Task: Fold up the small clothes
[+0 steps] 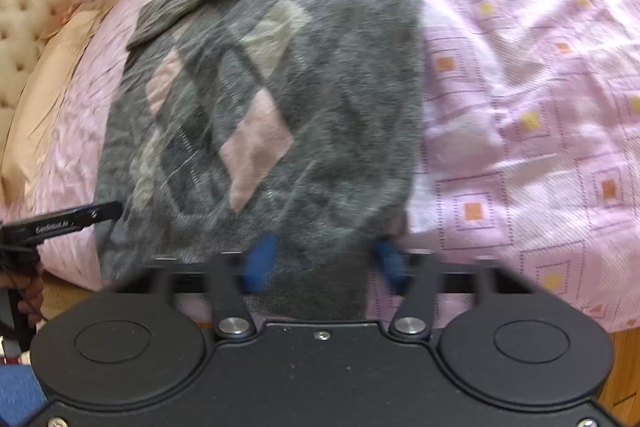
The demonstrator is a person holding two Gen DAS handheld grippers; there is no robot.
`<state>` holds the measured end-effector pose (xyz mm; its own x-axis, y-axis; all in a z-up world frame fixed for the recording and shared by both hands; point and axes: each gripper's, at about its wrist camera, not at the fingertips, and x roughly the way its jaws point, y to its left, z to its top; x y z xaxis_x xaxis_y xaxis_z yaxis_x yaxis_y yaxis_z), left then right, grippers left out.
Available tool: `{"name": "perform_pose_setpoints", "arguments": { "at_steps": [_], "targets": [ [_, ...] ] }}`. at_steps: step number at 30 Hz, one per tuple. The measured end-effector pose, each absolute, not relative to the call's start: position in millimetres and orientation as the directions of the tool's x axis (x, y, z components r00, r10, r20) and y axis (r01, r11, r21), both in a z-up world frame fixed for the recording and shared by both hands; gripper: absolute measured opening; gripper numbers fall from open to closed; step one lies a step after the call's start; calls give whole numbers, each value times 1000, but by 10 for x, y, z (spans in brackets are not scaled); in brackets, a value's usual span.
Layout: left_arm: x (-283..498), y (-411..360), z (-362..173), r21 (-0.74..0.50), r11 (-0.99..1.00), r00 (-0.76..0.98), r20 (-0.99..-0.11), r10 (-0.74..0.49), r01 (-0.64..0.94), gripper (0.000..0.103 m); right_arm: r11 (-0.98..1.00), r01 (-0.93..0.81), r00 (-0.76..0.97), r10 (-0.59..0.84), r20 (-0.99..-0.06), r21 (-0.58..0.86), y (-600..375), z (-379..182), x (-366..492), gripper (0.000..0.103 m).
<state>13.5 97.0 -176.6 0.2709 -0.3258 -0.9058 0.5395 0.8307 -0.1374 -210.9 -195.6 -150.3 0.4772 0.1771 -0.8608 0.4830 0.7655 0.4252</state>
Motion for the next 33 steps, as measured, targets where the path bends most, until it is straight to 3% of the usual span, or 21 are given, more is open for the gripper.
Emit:
{"name": "perform_pose_setpoints", "arguments": {
  "at_steps": [1, 6, 20, 33],
  "targets": [
    [139, 990, -1765, -138, 836, 276, -905, -325, 530, 29, 757, 495, 471, 178, -864, 426, -1976, -1516, -2114, 16],
    [208, 1108, -1753, -207, 858, 249, -902, -353, 470, 4, 700, 514, 519, 206, -829, 496, -2004, -1519, -2196, 15],
    [468, 1155, -943, -366, 831, 366, -769, -524, 420, 4, 652, 430, 716, 175, -676, 624, -2409, -781, -2132, 15],
    [1477, 624, -297, -424, 813, 526, -620, -582, 399, 4, 628, 402, 834, 49, -549, 666, -3266, -308, -1124, 15]
  ]
}}
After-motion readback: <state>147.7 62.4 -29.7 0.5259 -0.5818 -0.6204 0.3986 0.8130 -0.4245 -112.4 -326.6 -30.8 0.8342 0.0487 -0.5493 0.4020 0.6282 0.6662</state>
